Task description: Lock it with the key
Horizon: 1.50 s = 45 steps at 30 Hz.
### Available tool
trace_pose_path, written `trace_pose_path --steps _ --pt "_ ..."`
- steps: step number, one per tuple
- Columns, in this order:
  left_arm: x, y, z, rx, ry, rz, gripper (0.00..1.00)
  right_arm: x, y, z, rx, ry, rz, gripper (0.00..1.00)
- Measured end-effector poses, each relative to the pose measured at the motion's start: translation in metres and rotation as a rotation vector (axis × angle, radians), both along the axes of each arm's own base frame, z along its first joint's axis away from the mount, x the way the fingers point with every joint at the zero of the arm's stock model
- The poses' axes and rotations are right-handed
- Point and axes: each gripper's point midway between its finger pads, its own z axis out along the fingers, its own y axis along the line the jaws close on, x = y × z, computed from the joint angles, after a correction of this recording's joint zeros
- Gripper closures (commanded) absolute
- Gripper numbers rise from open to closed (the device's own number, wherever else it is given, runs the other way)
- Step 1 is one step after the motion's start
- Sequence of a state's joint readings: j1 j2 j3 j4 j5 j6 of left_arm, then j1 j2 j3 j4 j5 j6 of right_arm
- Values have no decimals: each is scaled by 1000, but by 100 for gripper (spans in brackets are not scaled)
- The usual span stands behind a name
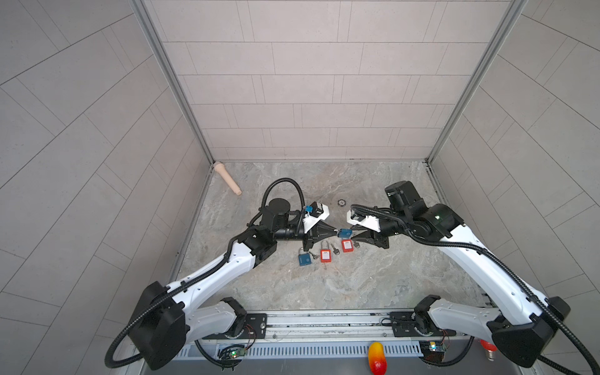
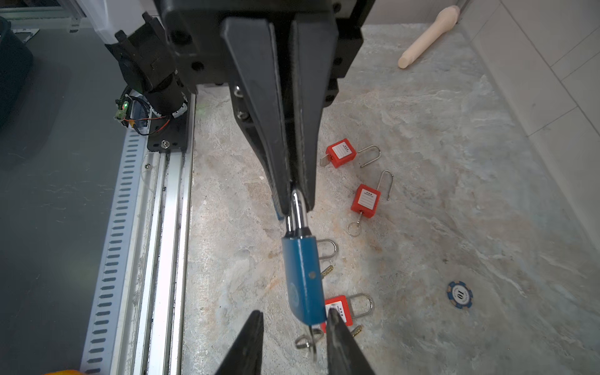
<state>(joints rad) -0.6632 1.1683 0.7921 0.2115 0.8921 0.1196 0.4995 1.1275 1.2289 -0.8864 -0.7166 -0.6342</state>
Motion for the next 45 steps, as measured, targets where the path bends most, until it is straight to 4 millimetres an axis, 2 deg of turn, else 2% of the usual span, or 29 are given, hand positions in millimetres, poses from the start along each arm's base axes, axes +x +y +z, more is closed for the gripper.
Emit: trace_pose_path --steps 5,13,15,18,21,26,31,37,39,45 --pt "-3 -1 6 -6 1 -17 100 1 2 -3 4 22 1 69" --pt "-6 0 2 19 12 -18 100 2 5 -13 -10 53 27 84" --pt "-7 1 3 22 0 -16 100 1 5 -12 -8 55 32 82" --pt "-9 2 4 28 0 -15 100 -1 4 -13 -9 48 34 70" --pt "-10 3 5 34 5 -15 100 0 -3 -13 -20 35 13 66" --pt "-10 3 6 42 9 -14 100 0 -7 -16 -33 48 -2 67" --pt "-10 3 7 43 10 -14 100 -1 -7 -19 -40 58 5 75" --pt "-10 3 6 48 17 -15 100 -1 -3 -21 -26 81 23 75" --pt "-10 3 5 48 17 -16 100 0 -1 -20 -19 83 29 77" --pt "-8 2 2 57 19 -3 100 -3 2 -20 -6 89 56 95"
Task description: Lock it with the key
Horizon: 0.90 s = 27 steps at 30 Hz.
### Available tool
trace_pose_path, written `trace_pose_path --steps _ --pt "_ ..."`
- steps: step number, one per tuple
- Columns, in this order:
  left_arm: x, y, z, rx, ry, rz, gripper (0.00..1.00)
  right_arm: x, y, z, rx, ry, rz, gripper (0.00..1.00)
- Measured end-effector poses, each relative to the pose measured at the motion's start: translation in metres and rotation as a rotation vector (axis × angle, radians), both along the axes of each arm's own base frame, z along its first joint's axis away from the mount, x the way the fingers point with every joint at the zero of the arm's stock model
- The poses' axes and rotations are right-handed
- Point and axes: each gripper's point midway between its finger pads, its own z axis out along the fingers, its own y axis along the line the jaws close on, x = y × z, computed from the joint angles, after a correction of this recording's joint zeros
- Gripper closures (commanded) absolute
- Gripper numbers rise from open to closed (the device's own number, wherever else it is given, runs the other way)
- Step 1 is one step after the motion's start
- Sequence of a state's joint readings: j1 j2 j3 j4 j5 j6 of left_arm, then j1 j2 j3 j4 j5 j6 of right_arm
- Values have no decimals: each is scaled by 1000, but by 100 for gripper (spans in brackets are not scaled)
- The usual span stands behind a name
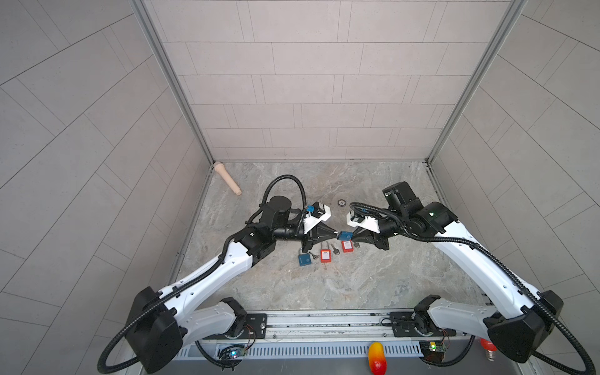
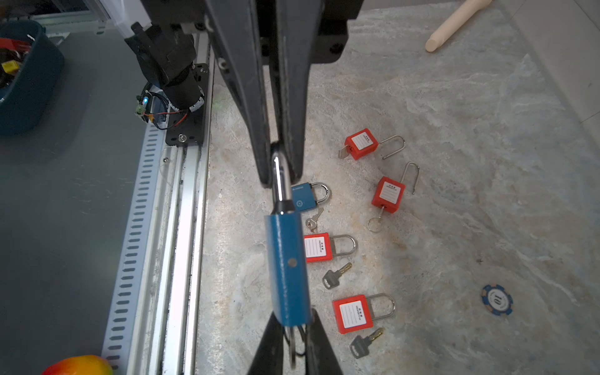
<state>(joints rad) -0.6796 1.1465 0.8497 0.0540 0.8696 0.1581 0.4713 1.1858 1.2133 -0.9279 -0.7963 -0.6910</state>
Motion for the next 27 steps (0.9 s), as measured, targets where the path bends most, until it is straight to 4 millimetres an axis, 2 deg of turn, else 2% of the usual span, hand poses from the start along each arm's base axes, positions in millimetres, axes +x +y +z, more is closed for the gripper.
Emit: trace_pose_path --steps 2,10,27 --pt "0 0 -2 7 4 0 100 0 1 1 4 -4 3 100" --pt "7 3 -4 17 -29 22 100 1 1 -2 1 -2 2 100" --pt "20 8 -2 -32 -33 75 100 15 3 -5 10 -52 -26 100"
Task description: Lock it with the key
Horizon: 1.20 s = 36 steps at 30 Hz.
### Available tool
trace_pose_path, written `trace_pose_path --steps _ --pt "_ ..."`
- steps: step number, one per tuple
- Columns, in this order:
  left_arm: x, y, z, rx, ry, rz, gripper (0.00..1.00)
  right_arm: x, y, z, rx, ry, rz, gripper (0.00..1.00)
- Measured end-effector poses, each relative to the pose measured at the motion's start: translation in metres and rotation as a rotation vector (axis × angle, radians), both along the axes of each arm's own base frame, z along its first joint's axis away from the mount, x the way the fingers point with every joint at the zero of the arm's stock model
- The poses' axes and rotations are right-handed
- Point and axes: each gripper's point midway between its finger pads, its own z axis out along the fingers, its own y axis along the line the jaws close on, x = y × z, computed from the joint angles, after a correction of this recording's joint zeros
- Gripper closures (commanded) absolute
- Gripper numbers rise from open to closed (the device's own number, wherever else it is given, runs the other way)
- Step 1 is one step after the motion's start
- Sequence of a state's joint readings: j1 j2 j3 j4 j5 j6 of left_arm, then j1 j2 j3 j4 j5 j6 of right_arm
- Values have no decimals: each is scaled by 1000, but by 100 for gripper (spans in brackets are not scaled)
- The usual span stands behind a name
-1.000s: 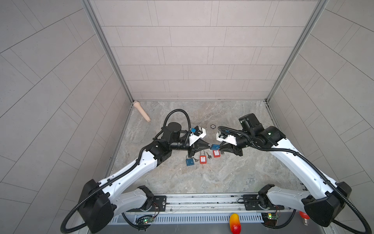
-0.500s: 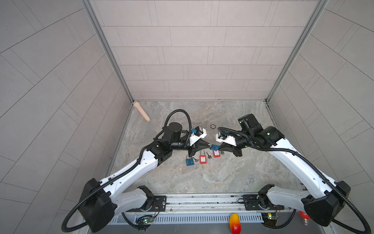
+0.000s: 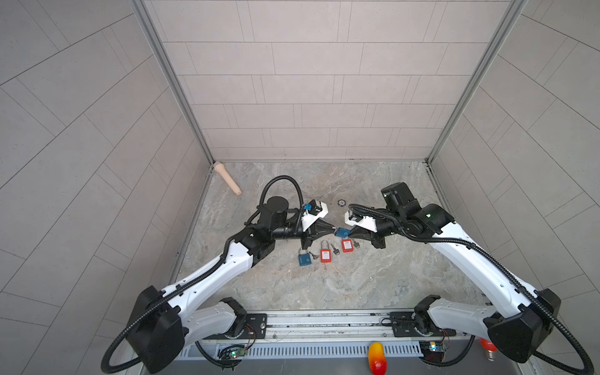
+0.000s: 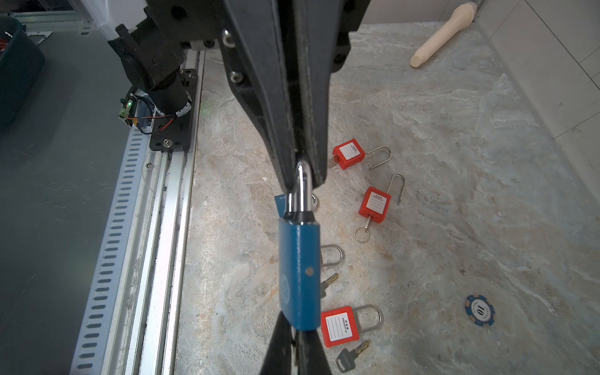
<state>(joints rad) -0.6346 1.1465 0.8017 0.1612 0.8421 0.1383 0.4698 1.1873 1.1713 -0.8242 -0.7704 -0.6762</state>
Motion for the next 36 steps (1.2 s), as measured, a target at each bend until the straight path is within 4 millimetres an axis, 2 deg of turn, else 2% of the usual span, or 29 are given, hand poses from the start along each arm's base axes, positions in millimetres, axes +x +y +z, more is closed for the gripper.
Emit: trace_pose_path --steps 11,19,24,30,34,36 --pt "11 0 -6 -19 25 5 100 9 -7 -12 -19 57 -16 100" --pt "19 0 -5 -10 35 -10 100 17 -14 -11 -19 53 -50 100" --pt "33 12 4 -24 20 22 100 25 -40 -40 -87 135 -163 100" --pt "41 7 7 4 29 8 100 30 -49 -58 -141 180 -215 100" --pt "66 -5 7 131 70 -5 100 48 -59 -68 -169 174 -336 100" --pt "80 -10 1 213 107 -13 100 60 -63 -75 -173 180 -417 100"
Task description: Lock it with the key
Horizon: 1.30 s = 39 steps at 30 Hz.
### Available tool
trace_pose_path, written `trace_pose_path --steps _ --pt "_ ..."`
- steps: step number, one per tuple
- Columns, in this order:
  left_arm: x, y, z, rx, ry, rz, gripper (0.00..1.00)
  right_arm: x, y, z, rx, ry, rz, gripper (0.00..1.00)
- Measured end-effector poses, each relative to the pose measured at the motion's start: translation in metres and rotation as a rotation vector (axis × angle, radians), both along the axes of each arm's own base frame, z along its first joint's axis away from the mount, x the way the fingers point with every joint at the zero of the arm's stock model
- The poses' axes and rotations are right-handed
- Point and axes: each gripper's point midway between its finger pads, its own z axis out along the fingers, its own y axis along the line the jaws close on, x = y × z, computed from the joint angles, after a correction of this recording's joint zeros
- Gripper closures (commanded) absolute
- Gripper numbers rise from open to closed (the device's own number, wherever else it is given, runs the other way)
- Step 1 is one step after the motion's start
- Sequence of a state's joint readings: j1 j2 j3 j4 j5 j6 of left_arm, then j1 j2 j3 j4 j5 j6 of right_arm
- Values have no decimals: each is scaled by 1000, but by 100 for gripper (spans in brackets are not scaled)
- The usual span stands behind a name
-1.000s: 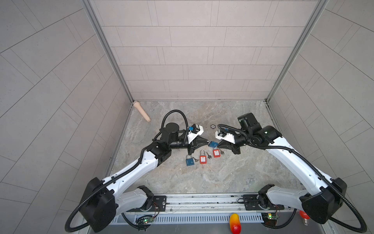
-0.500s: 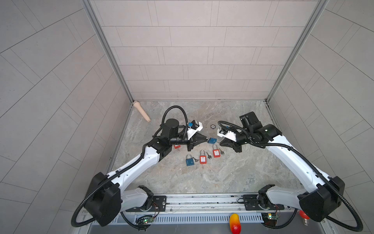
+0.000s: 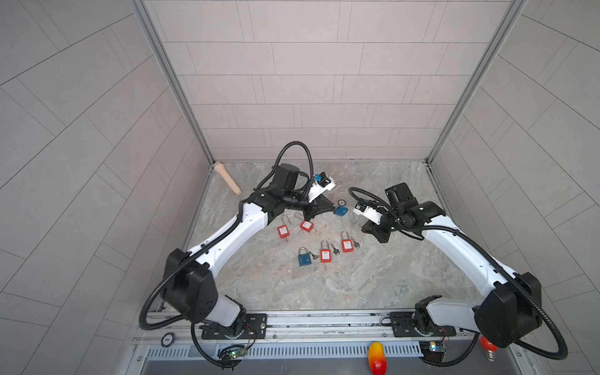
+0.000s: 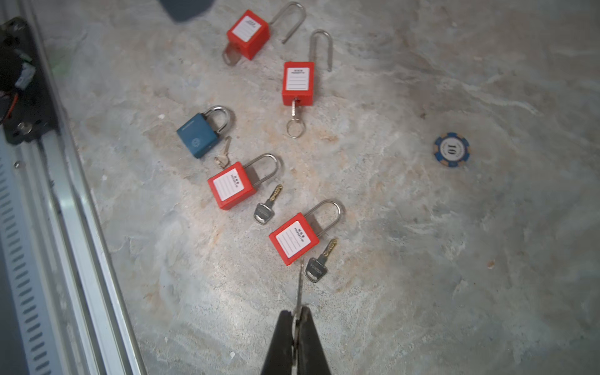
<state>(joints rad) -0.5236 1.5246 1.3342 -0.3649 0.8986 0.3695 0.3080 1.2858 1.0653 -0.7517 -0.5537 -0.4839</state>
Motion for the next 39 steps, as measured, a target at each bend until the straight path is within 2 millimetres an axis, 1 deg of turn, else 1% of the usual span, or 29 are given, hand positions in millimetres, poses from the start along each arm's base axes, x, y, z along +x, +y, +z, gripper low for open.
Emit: trace_pose_path --steps 2,4,9,11,14,17,20,23,28,30,34,39 --pt "11 -3 -13 79 51 -10 100 12 -3 -6 -1 5 -84 100" --pt "20 -6 -32 160 114 -22 100 25 -5 -10 1 5 -163 100" --pt "38 -11 -91 342 284 -77 100 54 -15 -30 -34 26 -356 100" --pt "44 -13 -114 396 342 -97 100 61 -17 -38 -42 44 -416 100" --pt "55 -17 -143 451 409 -112 100 69 -15 -52 -41 57 -476 100" --pt "61 -20 -164 491 449 -112 100 71 -8 -68 -46 89 -503 100" --pt "63 -26 -175 506 468 -119 100 75 -5 -89 -64 135 -536 100" --pt "65 -33 -181 514 474 -117 100 78 -6 -111 -92 185 -578 100" --pt "68 -34 -192 537 492 -103 100 89 -4 -135 -120 237 -619 100" --pt "69 -32 -199 550 504 -93 98 93 -2 -140 -127 242 -628 100" --pt "70 -30 -210 574 520 -79 95 104 0 -137 -112 224 -652 100" --pt "73 -32 -211 581 523 -62 90 110 1 -139 -114 218 -674 100"
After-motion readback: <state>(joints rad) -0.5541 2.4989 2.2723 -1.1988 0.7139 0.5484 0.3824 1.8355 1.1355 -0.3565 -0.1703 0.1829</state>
